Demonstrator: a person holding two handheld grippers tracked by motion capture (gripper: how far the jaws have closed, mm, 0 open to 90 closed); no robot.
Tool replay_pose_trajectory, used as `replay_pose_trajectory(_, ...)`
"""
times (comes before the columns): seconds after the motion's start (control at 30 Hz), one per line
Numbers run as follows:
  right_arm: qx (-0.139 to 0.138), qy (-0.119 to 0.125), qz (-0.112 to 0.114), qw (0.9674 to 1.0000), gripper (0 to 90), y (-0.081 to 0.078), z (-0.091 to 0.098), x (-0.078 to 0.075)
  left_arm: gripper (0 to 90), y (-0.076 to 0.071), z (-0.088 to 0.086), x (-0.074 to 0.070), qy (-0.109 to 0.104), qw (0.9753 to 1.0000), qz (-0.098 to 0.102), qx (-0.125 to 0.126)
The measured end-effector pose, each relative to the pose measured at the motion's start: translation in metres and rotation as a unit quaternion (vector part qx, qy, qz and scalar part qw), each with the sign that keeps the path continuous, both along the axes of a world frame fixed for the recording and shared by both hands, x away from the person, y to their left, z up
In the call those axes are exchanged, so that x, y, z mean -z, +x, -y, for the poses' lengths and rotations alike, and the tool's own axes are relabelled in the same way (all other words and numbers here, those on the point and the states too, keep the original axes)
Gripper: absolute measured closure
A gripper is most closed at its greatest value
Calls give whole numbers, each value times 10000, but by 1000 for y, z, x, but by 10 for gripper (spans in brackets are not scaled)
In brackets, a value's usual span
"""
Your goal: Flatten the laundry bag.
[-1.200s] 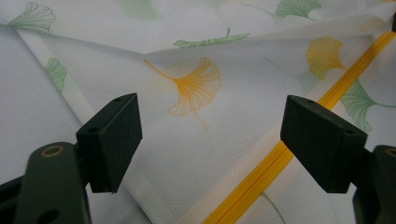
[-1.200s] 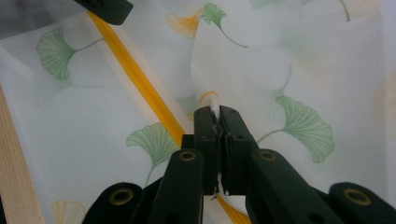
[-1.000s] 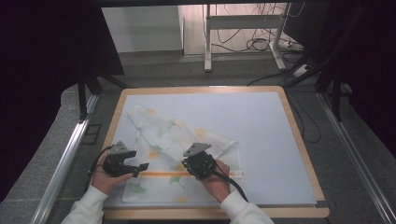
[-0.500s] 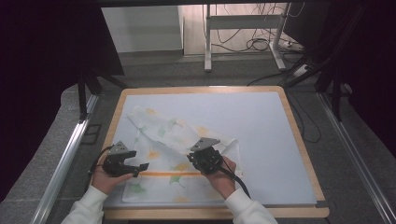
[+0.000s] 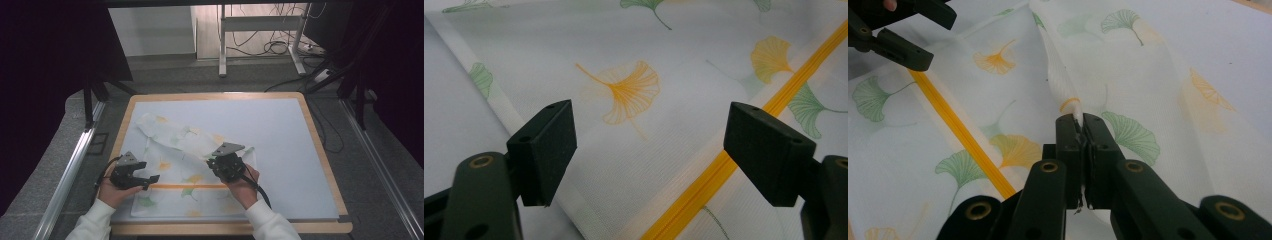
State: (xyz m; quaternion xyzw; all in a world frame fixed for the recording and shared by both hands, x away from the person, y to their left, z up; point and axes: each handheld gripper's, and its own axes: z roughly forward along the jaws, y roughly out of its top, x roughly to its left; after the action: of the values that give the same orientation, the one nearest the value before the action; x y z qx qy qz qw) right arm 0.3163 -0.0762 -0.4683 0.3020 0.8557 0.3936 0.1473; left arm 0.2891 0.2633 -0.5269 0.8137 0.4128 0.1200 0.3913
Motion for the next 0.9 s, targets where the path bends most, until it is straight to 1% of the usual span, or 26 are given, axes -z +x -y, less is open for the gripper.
replay_pose_trajectory(0.57, 243, 82, 5, 9997, 858, 10, 16, -2, 208, 0, 0, 0, 7, 10000, -5, 6)
replay_pose_trajectory(0.9, 391, 85, 22, 9992, 858, 15, 23, -2, 208, 0, 0, 0, 1, 10000, -6, 13)
